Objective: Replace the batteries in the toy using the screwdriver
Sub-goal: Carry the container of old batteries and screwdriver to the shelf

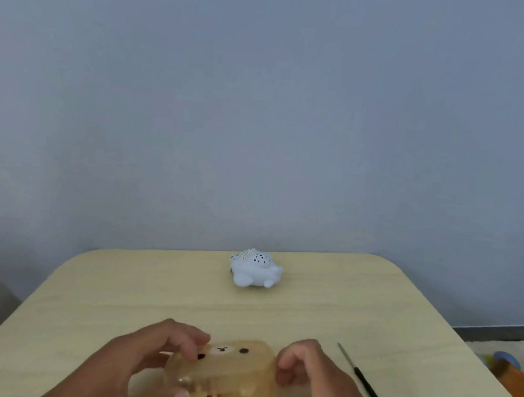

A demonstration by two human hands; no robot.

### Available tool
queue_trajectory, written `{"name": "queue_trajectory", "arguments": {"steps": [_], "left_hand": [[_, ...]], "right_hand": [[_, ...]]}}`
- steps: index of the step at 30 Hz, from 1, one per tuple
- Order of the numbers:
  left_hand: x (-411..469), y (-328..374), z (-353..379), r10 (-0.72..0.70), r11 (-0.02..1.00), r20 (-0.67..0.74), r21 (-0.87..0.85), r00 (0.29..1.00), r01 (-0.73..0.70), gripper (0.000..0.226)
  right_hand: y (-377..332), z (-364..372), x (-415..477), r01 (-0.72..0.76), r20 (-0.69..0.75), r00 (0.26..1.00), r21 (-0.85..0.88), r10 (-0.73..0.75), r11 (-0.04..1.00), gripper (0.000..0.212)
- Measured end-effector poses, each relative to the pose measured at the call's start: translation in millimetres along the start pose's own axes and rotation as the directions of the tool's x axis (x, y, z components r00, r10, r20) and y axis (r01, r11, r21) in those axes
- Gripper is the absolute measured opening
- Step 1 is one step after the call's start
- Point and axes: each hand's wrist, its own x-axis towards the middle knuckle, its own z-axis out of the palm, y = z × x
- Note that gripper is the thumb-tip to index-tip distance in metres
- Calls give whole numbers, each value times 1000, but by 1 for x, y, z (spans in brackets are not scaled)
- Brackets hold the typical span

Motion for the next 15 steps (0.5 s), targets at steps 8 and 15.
{"name": "queue_trajectory", "arguments": {"steps": [8, 15], "left_hand": [[0, 4, -2, 18, 978, -83, 210, 996, 0, 70], [-5, 9, 2, -65, 960, -68, 268, 996, 81, 86]], "right_hand": [[-7, -31, 10, 337, 524, 802, -1, -287, 942, 77], [-14, -27, 22, 274, 516, 825, -12, -229, 962, 75]]}}
